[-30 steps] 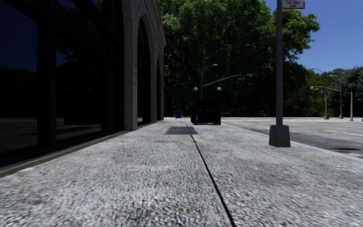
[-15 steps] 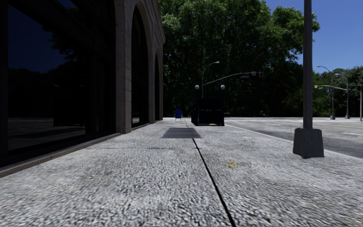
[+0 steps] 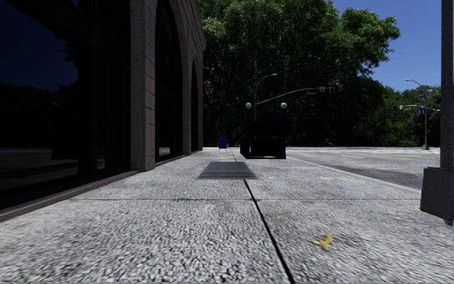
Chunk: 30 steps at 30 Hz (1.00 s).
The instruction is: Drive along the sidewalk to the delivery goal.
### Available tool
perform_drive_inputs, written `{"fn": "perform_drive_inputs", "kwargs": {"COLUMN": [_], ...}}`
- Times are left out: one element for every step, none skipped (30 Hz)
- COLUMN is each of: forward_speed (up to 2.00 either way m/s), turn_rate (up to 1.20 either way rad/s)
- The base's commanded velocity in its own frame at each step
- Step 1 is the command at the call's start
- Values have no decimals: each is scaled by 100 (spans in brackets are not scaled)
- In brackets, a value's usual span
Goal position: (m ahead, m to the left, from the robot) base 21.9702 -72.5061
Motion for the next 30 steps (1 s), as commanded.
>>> {"fn": "perform_drive_inputs", "kwargs": {"forward_speed": [200,200,200,200,200,200,200,200,200,200,200,200,200,200,200,200,200,200,200,200,200,200,200,200,200,200,200,200,200,200], "turn_rate": [0,0,0,0,0,0,0,0,0,0,0,0,0,0,0,0,0,0,0,0,0,0,0,0,0,0,0,0,0,0]}}
